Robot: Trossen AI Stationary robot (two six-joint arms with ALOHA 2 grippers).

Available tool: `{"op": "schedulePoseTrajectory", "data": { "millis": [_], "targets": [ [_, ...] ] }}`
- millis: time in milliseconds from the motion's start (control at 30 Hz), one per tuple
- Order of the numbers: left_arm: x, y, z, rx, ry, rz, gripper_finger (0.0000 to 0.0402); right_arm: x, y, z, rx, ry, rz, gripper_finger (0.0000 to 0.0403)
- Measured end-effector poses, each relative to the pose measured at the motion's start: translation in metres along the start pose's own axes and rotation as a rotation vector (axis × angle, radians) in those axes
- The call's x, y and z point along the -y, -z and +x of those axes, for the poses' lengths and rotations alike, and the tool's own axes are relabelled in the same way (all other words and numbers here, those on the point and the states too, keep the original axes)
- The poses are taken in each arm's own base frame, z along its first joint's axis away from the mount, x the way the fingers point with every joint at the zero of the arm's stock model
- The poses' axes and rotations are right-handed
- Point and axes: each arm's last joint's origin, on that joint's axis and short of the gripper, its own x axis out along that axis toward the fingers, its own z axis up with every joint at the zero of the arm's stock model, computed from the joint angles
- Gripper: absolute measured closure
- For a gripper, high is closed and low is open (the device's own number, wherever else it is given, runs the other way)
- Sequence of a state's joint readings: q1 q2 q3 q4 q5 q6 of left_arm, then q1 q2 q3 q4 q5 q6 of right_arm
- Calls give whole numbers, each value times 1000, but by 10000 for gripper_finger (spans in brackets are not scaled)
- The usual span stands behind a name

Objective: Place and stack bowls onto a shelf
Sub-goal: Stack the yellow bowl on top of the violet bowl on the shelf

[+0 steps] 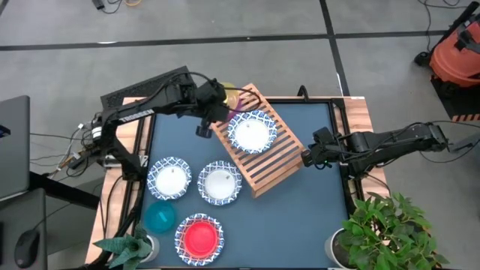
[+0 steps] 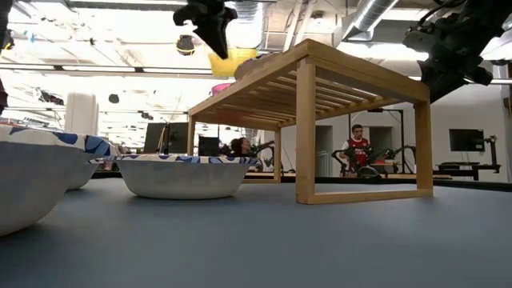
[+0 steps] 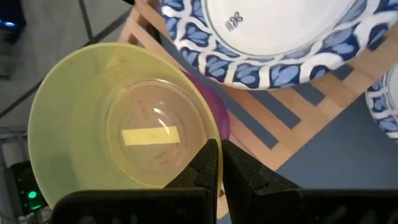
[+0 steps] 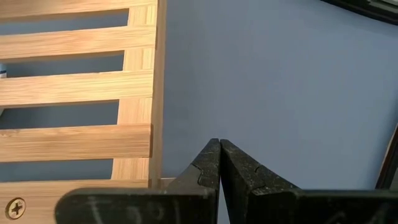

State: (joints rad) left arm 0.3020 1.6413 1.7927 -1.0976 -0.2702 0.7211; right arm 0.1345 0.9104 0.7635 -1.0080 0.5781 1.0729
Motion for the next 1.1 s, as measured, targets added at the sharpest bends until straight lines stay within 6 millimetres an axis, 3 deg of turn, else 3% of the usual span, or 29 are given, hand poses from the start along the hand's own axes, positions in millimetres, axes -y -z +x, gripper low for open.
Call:
{"op": "schedulePoseTrajectory", "data": {
  "millis": [300, 1100],
  "targets": [
    [-9, 4, 24, -44, 16, 11, 401, 0, 0, 0, 0, 0, 0, 367],
    [-20, 11, 27, 40, 65, -48, 386, 0, 0, 0, 0, 0, 0, 367]
  ]
}}
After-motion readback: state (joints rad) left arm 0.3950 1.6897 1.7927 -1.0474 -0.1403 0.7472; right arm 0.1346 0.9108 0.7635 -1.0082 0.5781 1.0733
